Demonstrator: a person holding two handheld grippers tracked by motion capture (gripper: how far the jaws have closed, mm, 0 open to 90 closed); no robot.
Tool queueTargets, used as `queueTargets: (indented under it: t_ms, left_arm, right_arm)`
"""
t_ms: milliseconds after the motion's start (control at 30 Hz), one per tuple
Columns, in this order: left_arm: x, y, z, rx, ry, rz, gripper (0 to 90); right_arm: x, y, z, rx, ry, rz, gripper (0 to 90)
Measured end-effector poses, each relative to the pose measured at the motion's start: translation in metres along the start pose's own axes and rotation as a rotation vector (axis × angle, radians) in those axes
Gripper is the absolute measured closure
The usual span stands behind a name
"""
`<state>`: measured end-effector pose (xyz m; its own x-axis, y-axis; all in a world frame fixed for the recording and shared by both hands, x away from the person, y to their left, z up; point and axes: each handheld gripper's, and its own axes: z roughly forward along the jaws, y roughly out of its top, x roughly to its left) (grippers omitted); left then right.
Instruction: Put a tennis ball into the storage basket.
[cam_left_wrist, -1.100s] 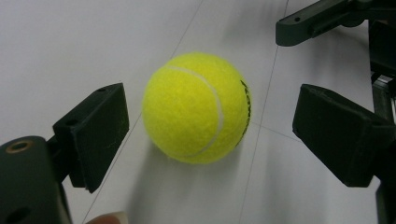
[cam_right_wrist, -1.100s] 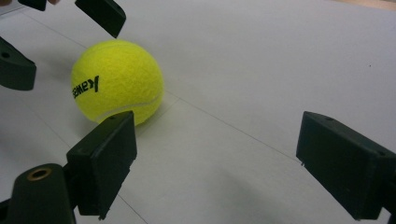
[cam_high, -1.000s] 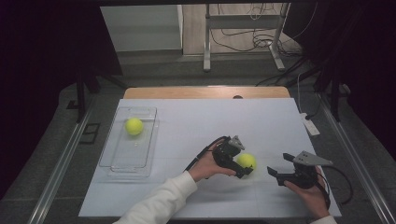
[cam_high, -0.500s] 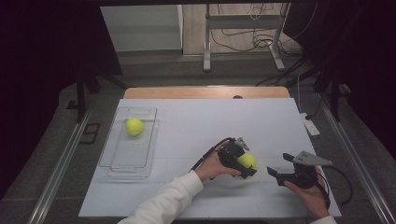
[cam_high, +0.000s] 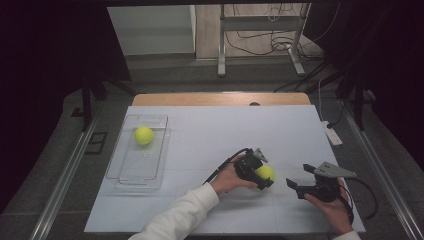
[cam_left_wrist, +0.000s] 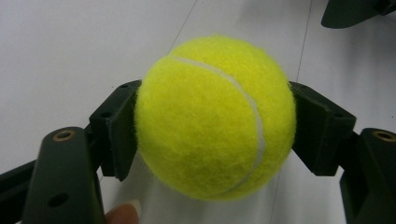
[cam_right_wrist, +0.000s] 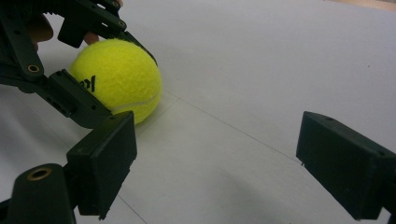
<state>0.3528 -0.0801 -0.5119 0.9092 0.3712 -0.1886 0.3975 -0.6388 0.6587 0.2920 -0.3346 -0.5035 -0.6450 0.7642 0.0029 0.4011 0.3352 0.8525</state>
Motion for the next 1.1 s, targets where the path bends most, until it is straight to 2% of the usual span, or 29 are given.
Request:
queueTargets:
  t_ms: [367,533,867,1100]
  left_arm:
    - [-0.003,-0.001,-0.017,-0.036,0.009,0.01,26.8]
    - [-0.002,-0.003,-0.023,-0.052,0.005,-0.007,26.8]
    - [-0.003,-0.005,-0.032,-0.072,0.015,-0.007,26.8]
    - [-0.006,-0.006,-0.039,-0.099,0.007,-0.008,26.8]
  right_arm:
    - [0.0,0.0,0.0,0.001,-0.002,-0.002,12.5]
    - [0.001,0.0,0.0,0.004,-0.004,-0.004,12.5]
    - [0.001,0.0,0.0,0.006,-0.005,-0.003,12.5]
    - [0.0,0.0,0.001,0.009,-0.005,-0.004,12.5]
